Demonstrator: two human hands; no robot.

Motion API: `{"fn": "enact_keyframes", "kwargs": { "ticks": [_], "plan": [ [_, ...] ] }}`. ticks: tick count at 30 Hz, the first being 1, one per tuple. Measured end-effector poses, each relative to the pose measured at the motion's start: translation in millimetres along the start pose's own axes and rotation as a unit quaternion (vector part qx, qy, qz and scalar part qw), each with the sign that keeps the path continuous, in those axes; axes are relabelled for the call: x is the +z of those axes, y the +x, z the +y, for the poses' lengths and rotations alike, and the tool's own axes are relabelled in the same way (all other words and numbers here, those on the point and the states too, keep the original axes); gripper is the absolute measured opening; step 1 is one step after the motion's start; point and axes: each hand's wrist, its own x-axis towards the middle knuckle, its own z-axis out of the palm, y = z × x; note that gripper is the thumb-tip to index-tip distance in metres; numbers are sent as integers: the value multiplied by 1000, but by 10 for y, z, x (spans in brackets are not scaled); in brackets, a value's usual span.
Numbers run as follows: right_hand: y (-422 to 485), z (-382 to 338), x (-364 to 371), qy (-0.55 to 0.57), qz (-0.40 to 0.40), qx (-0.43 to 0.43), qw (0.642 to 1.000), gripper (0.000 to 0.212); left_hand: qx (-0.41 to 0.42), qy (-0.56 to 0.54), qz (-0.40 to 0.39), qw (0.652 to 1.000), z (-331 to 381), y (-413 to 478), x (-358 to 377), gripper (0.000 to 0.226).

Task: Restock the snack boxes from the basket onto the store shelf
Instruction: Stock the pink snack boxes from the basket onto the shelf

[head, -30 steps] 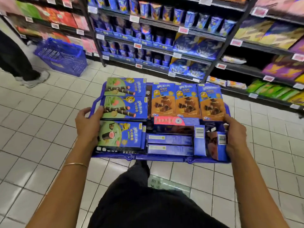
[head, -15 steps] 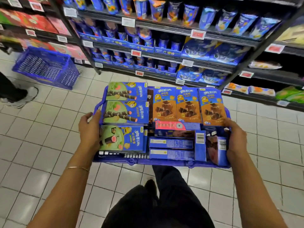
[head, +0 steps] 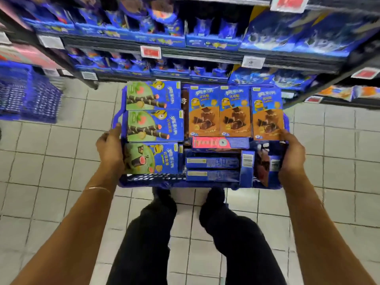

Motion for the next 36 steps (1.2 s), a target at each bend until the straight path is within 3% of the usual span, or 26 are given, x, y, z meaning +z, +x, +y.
{"fn": "enact_keyframes", "kwargs": {
  "ticks": [6,12,15,18,28,31,33,34,36],
  "plan": [
    [1126,672,639,37,-6,6,999,63,-5,-12,-23,1000,-414,1323,695,38],
    [2040,1245,1048,53,12,-9,998,42,33,-21,-30,999,-954,2312,1314,18],
    [2438,1471,1156,51,10,-32,998,24,49,-18,-40,998,-1170,2662,1587,20],
    [2679,1596,1245,47,5,-50,998,20,69,-10,-28,997,-1336,2851,1764,26],
    [2886,1758,1248,-6,36,-102,994,47,154,44,6,987,-1654,3112,1833,48],
    [2889,1802,1198,-73,40,-141,986,53,173,67,1,983,-1687,3098,1763,42],
    [2829,1775,1177,-142,37,-150,978,63,187,121,-23,975,-1652,3039,1724,52],
    [2780,1749,1163,-211,61,-161,962,71,196,189,-35,961,-1626,2991,1712,60],
    [2641,1704,1153,-358,143,-227,894,84,234,347,-17,908,-1579,2841,1716,74]
  ]
}}
